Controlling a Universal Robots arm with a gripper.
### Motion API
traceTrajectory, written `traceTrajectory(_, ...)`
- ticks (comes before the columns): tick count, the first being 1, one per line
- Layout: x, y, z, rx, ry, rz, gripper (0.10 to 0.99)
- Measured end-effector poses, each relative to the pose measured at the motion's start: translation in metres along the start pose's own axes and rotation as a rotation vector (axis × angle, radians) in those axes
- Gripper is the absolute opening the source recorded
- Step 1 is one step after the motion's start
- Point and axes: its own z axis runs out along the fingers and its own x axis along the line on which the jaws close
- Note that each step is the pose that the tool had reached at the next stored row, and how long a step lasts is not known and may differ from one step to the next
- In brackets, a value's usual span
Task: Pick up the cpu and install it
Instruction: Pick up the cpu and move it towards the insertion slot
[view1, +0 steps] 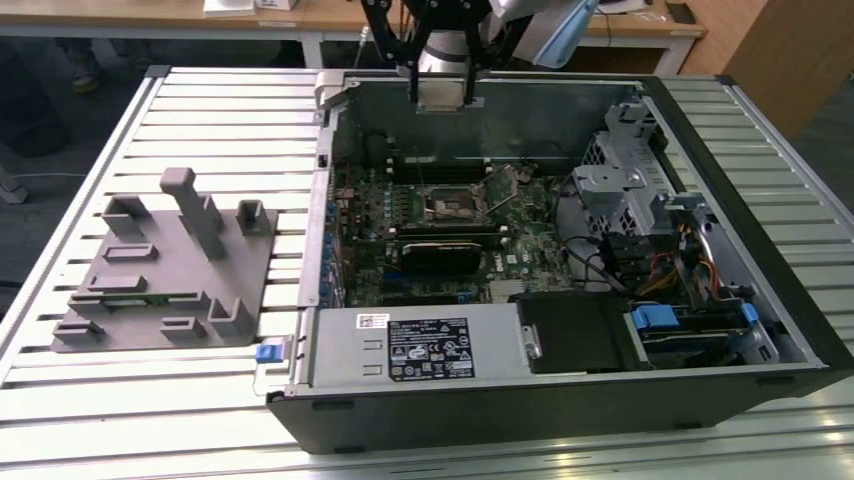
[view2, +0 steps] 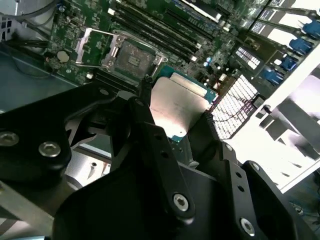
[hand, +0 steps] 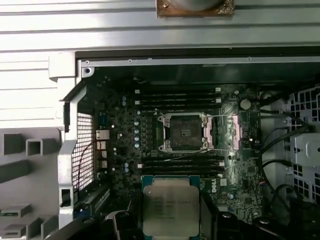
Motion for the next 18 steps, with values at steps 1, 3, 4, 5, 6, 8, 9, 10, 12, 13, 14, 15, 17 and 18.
traceTrajectory(1, -0.0025, 0.0008, 0.0001, 0.0, 0.0001, 0.0, 0.541)
traceTrajectory(3, -0.0074, 0.0034, 0.0004, 0.0, 0.0001, 0.0, 0.541)
traceTrajectory(4, -0.0093, 0.0054, 0.0006, 0.0, 0.0, 0.0, 0.541)
traceTrajectory(5, -0.0112, 0.0075, 0.0008, 0.0, 0.0, 0.0, 0.541)
traceTrajectory(6, -0.0129, 0.0097, 0.001, 0.0, 0.0, 0.0, 0.541)
traceTrajectory(8, -0.0158, 0.014, 0.0013, 0.0, 0.0, 0.0, 0.541)
traceTrajectory(9, -0.0172, 0.0161, 0.0014, 0.0, 0.0001, 0.0, 0.541)
traceTrajectory(10, -0.0187, 0.0183, 0.0017, 0.0, 0.0, 0.0, 0.541)
traceTrajectory(12, -0.0226, 0.0225, 0.0022, 0.0, 0.0, 0.0, 0.541)
traceTrajectory(13, -0.0247, 0.0241, 0.0023, 0.0, 0.0, 0.0, 0.541)
traceTrajectory(14, -0.0269, 0.0256, 0.0024, 0.0, 0.0, 0.0, 0.541)
traceTrajectory(15, -0.0291, 0.0273, 0.0025, 0.0, 0.0, 0.0, 0.541)
traceTrajectory(17, -0.0331, 0.0306, 0.0027, 0.0, 0.0, 0.0, 0.541)
traceTrajectory(18, -0.0349, 0.0323, 0.0028, 0.0, 0.0001, 0.0, 0.541)
